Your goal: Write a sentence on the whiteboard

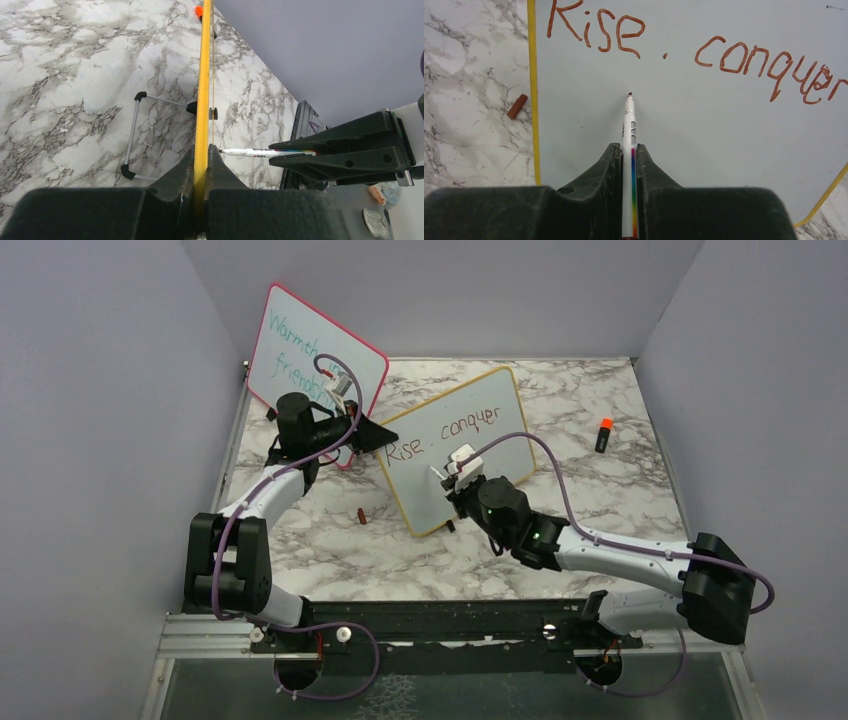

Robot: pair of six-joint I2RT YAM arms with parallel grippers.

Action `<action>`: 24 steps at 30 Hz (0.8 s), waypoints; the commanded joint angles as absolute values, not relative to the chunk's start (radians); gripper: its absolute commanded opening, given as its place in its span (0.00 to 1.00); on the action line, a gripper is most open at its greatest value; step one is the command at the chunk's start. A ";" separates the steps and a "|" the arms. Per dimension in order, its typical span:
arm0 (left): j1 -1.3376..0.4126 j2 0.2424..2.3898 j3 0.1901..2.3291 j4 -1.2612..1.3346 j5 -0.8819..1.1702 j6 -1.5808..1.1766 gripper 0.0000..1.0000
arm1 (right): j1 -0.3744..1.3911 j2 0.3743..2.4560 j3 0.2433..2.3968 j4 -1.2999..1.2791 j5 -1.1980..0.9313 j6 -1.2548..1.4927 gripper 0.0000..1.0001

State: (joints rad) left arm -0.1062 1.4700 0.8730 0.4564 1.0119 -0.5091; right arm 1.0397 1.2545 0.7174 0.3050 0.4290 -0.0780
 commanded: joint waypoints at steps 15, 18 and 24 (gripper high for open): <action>-0.092 1.482 0.870 0.439 1.035 -0.488 0.00 | 1.046 1.322 0.782 0.310 0.431 -0.081 0.00; -0.092 1.478 0.870 0.439 1.034 -0.486 0.00 | 1.046 1.327 0.789 0.302 0.412 -0.081 0.00; -0.092 1.470 0.868 0.439 1.032 -0.484 0.00 | 1.046 1.325 0.790 0.269 0.365 -0.081 0.01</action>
State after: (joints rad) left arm -0.1013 1.4704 0.8726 0.4557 1.0180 -0.5091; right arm 1.0416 1.3113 0.7624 0.2947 0.4240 -0.0788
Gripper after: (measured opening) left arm 0.038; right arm 0.165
